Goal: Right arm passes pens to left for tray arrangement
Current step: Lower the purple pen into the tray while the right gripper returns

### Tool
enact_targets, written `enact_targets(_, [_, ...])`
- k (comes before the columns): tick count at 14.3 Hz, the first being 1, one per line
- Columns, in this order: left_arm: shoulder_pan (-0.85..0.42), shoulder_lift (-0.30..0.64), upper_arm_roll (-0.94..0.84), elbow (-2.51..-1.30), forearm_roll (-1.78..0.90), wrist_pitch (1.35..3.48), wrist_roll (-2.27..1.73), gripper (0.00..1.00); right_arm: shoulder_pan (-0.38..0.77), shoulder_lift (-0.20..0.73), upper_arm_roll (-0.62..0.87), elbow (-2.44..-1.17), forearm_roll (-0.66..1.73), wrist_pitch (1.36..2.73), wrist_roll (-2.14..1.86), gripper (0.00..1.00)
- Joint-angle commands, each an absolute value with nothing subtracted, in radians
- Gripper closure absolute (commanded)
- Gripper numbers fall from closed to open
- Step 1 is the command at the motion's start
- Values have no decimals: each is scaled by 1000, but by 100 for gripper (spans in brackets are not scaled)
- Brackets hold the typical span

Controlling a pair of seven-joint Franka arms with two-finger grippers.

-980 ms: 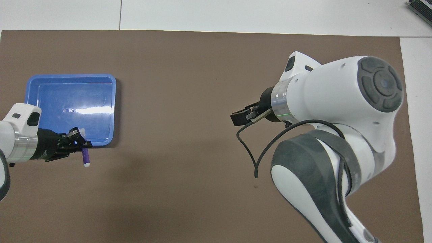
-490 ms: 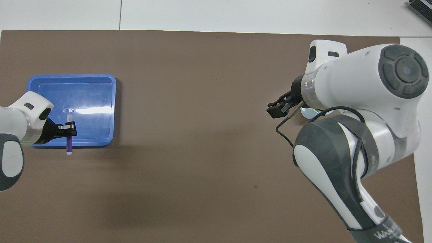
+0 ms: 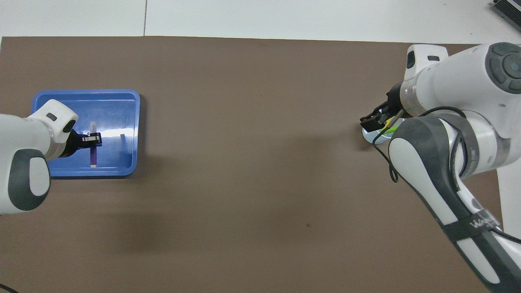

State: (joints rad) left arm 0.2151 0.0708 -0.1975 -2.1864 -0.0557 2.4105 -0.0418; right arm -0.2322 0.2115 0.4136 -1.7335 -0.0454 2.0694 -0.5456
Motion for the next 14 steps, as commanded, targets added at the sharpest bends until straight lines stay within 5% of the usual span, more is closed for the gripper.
enact_targets(1, [203,124,-193,-2166,-31,2468,-32,100,-268,254,430,-1756,-72,2128,-560,0])
enact_targets(11, [176,230,-196,-2160,-31,2611,-35,100,-344,342,430,-1778,-130,2226,-597,2])
enact_targets(14, [166,247,-196,-2167,-31,2618,-32,100,-344,339,431,-1792,-130,2227,-597,12])
